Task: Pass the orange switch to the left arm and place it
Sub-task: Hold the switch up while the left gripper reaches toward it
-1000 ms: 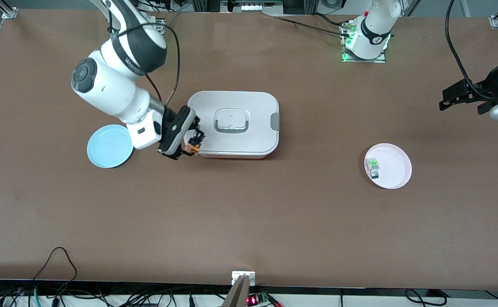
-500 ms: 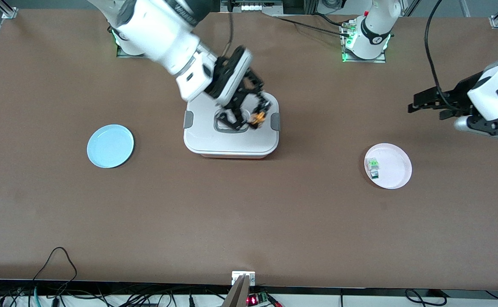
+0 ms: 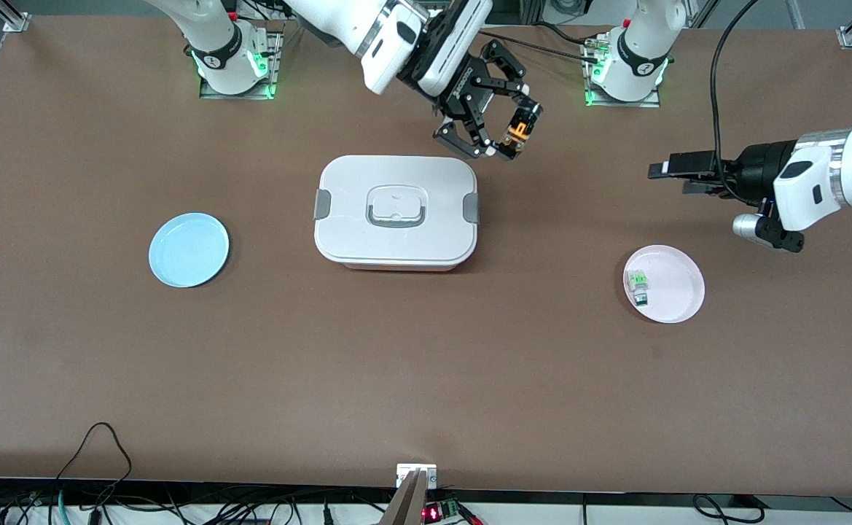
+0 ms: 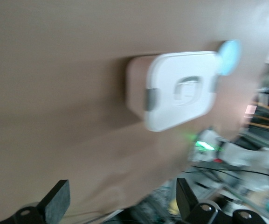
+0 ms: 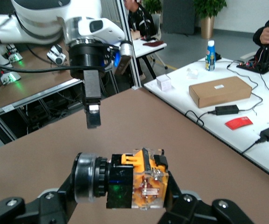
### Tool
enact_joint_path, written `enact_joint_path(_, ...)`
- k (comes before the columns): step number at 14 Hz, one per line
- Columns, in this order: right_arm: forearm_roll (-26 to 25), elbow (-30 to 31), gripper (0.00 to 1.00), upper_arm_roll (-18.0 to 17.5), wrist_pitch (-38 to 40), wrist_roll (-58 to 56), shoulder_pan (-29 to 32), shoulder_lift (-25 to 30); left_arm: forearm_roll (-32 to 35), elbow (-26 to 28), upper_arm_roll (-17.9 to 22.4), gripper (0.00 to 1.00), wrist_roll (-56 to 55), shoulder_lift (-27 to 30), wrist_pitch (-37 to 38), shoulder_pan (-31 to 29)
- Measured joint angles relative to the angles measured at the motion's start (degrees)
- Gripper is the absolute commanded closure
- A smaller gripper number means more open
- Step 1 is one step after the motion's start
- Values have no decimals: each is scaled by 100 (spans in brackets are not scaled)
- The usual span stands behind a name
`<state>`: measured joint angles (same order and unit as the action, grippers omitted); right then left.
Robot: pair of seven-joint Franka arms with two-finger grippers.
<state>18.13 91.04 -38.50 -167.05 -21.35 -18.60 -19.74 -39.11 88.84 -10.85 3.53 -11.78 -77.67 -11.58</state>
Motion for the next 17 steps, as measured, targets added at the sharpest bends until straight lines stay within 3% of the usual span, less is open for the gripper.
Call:
enact_joint_path(5, 0, 0, 100, 27, -116, 28, -75, -22, -2519, 547, 27, 0, -313, -123, 292, -176)
enact_joint_path(7, -1, 0, 100, 38, -118, 28, -75, -52, -3195, 651, -3, 0, -719, -109, 357, -174)
enact_joint_path(11, -1, -4, 100, 38, -128, 28, -76, -71, -3849, 902, -275, 0, -1296, 232, 105, -133)
enact_joint_path(17, -1, -13, 100, 38, -131, 43, -78, -72, -3976, 1259, -958, 1, -1374, 452, -993, -114)
